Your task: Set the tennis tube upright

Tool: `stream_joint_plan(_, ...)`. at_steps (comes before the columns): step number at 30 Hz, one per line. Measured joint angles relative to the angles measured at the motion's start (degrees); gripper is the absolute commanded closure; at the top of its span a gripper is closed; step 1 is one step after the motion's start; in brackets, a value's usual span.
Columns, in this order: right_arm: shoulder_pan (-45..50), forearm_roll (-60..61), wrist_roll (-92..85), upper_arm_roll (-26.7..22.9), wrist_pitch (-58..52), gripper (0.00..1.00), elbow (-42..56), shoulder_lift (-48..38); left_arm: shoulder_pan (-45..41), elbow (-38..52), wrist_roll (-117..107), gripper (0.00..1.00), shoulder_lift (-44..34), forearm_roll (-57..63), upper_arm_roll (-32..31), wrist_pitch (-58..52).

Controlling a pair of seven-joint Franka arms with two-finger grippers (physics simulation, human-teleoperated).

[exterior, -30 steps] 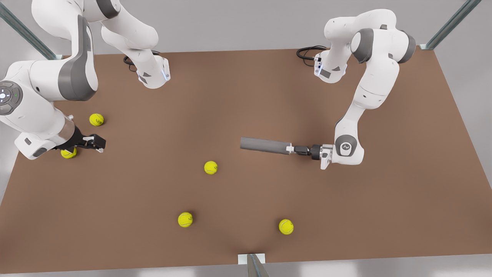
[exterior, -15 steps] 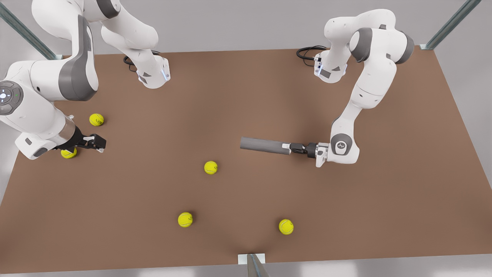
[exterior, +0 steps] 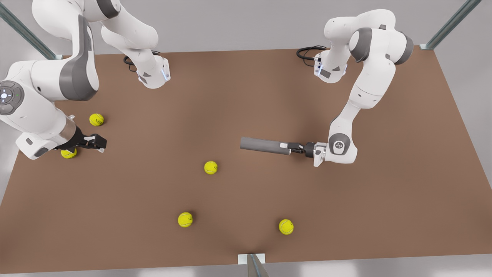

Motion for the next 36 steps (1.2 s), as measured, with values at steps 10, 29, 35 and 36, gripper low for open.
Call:
stream_joint_plan(10, -0.07, 0.0, 0.0, 0.0, 0.06, 0.0, 0.09, 0.0, 0.0, 0.0, 0.13, 0.5, -0.75, 0.72, -0.26, -0.26)
stream_joint_plan(29, -0.28, -0.06, 0.0, -0.09, 0.0, 0.0, 0.09, 0.0, -0.9, -0.09, -0.71, 0.6, -3.8, 3.22, -0.27, -1.41)
stream_joint_plan(35, -0.42, 0.0, 0.0, -0.09, 0.03, 0.0, 0.18, 0.0, -1.4, -0.09, -0.83, 0.6, -4.33, 3.43, -0.27, -1.76)
stream_joint_plan(36, -0.51, 0.0, 0.0, -0.08, 0.05, 0.0, 0.18, 0.0, -1.41, -0.09, -0.84, 0.6, -4.39, 3.43, -0.26, -1.83)
